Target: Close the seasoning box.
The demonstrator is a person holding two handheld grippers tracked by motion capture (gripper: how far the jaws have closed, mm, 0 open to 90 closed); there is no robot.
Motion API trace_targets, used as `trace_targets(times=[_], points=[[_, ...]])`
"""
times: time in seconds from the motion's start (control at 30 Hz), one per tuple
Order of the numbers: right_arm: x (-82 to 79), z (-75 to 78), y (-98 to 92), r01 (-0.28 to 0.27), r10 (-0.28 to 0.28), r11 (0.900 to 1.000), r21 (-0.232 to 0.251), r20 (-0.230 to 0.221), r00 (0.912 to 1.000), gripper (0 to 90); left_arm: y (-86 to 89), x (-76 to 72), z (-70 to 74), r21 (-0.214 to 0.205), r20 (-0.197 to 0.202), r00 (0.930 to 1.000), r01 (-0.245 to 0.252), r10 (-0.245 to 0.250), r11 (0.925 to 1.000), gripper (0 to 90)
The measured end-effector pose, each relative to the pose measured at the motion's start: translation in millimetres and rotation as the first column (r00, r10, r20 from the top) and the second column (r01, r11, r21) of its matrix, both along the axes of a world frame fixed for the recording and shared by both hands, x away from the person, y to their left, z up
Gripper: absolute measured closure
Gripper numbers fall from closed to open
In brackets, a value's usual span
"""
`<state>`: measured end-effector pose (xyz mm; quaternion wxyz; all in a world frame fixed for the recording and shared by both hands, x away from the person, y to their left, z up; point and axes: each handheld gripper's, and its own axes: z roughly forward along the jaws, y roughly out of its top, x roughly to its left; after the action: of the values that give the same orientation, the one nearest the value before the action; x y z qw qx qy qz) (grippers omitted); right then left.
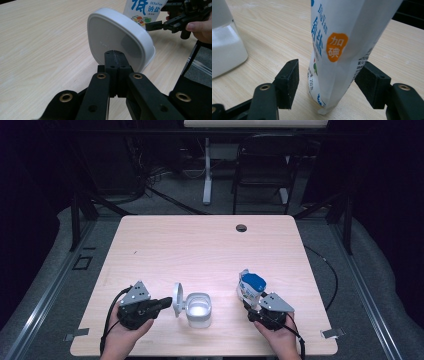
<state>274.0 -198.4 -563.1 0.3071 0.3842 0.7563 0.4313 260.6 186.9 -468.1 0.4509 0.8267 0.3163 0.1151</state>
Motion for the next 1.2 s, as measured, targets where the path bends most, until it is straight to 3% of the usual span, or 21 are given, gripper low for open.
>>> trace_targets(times=[0.8,1.2], points=[[-1.4,0.8,0.0,-0.007,0.007,1.0000,0.002,0.000,1.0000,35.4,-13.7,-2.2,-2.6,0.019,-0.003,0.9996,0.030,-0.030,0.9994,90.0],[-1.7,0.1,1.1,-0.008,0.008,1.0000,0.002,-0.004,1.0000,35.3,-28.0,-4.3,-10.4,0.047,-0.021,0.9970,0.075,-0.074,0.9961,90.0]])
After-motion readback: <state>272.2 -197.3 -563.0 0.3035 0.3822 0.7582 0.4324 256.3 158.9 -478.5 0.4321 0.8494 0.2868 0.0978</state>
